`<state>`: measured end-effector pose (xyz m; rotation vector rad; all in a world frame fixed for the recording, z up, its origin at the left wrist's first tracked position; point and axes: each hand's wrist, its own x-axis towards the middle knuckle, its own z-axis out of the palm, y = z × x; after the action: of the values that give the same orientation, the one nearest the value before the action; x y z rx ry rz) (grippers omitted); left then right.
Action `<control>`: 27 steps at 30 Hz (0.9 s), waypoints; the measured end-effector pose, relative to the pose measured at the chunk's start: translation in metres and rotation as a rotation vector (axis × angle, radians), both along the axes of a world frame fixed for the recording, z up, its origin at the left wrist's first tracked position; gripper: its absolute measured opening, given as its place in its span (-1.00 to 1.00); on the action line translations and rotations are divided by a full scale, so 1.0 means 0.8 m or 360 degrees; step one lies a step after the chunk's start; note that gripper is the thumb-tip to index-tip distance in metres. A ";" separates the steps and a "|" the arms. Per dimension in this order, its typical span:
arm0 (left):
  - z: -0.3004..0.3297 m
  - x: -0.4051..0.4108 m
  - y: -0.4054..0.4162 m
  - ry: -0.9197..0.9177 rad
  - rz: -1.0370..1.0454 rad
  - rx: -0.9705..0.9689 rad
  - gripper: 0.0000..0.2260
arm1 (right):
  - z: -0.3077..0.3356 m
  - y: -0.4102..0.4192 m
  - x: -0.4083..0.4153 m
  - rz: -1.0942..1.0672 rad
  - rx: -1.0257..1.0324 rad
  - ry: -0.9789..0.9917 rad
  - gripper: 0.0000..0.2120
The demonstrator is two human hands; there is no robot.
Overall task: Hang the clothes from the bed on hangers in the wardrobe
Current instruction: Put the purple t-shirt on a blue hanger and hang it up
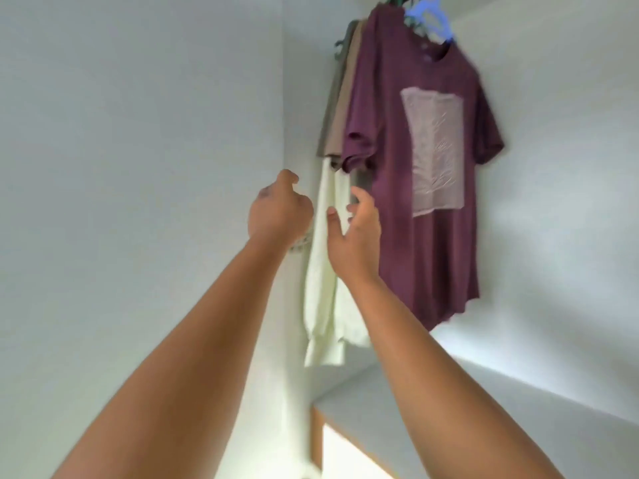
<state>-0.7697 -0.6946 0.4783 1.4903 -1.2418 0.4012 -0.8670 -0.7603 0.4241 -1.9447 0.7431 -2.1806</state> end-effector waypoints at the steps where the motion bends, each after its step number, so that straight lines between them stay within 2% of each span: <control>1: -0.027 0.011 0.026 -0.0017 0.0041 -0.0061 -0.63 | -0.022 0.015 0.011 0.0003 0.0005 -0.0008 -0.52; 4: -0.111 0.053 0.103 -0.0050 0.0203 -0.0202 -0.59 | -0.092 0.069 0.060 0.0052 0.0117 0.0100 -0.55; 8: -0.209 0.127 0.206 -0.0160 0.0814 -0.0034 -0.47 | -0.174 0.174 0.149 0.0212 0.0293 0.0392 -0.56; 13: -0.298 0.230 0.364 -0.0154 0.1250 0.0206 -0.41 | -0.242 0.319 0.260 0.0483 0.0199 0.0638 -0.56; 16: -0.342 0.297 0.478 -0.0142 0.1456 0.0392 -0.38 | -0.271 0.415 0.338 0.0643 0.0174 0.0595 -0.58; 19: -0.371 0.365 0.615 -0.0193 0.1704 0.0431 -0.37 | -0.298 0.536 0.423 0.0843 0.0171 0.0578 -0.58; 23: -0.415 0.437 0.784 -0.0056 0.1986 0.0554 -0.36 | -0.343 0.693 0.522 0.1147 0.0187 0.0862 -0.56; 27: -0.450 0.491 0.892 0.0119 0.2095 0.0701 -0.36 | -0.376 0.801 0.599 0.1498 0.0463 0.1021 -0.55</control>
<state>-0.3766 0.0192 0.1187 2.5548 -0.1022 0.9308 -0.3876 -0.1194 0.1231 -2.1752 0.0941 -0.8753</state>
